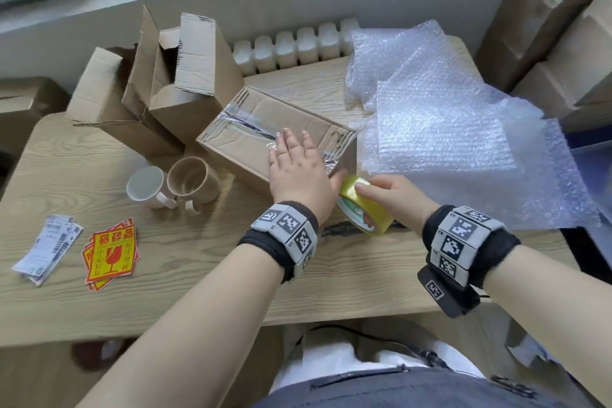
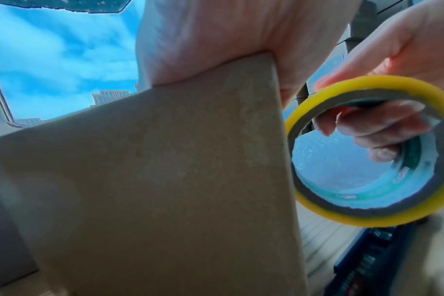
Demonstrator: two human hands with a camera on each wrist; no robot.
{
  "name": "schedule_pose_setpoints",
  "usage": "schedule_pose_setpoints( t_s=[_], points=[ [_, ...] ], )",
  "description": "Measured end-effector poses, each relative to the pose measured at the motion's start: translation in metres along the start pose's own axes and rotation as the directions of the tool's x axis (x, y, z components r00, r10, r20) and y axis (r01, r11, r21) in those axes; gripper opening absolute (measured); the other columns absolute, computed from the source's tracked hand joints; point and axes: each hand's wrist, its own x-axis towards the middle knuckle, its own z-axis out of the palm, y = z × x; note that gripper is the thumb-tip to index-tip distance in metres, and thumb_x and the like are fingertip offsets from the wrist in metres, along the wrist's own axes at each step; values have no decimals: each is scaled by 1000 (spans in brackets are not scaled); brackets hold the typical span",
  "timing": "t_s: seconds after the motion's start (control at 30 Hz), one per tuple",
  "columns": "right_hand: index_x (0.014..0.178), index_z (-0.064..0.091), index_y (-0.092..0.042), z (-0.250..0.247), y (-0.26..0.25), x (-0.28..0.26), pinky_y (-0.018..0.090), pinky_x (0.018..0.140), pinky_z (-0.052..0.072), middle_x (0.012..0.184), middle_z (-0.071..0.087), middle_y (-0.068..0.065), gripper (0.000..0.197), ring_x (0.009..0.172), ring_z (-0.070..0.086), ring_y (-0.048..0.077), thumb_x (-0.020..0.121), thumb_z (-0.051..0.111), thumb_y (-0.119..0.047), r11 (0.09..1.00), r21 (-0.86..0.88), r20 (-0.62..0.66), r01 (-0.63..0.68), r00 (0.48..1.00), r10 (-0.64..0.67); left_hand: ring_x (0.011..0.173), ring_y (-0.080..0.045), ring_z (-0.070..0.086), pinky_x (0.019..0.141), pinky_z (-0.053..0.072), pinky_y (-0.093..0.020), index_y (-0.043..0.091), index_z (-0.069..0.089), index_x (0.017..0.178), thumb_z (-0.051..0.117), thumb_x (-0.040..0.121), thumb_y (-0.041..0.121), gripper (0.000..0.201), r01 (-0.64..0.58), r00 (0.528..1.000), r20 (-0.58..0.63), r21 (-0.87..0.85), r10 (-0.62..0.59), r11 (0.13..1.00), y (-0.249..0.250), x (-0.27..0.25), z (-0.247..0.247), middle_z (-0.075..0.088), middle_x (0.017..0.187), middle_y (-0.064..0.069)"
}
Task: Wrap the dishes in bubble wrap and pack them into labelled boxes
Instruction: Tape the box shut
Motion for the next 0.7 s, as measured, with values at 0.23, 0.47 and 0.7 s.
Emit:
schedule_pose_setpoints(
  t_s=[0.23, 0.47, 0.7],
  points=[
    [83, 59, -6, 22, -4, 11, 23, 52, 47, 64, 63, 8, 32, 54, 59, 17, 96, 49, -34, 973, -227, 14, 38, 999, -36, 147, -28, -7, 120, 0, -40, 9, -5, 151, 29, 92, 64, 88, -92, 995, -23, 46, 93, 995, -29, -1, 3, -7, 158, -18],
    [98, 59, -5, 42, 7, 19, 20, 52, 49, 59, 60, 5, 42, 47, 58, 10, 98, 38, -41, 953, -304, -23, 0, 1000, -7, 147, -27, -6, 120, 1, -40, 10, -4, 151, 34, 90, 65, 91, -55, 997, -44, 58, 57, 997, -25, -1, 5, -6, 159, -16],
    [85, 57, -7, 37, 1, 13, 32, 65, 52, 66, 61, 8, 33, 59, 60, 21, 98, 44, -34, 983, -180, -5, -31, 1000, 31, 147, -30, -1, 119, 2, -41, 9, 1, 151, 36, 93, 59, 84, 35, 996, -82, 12, -34, 999, -13, 2, 10, -1, 158, -17]
  ],
)
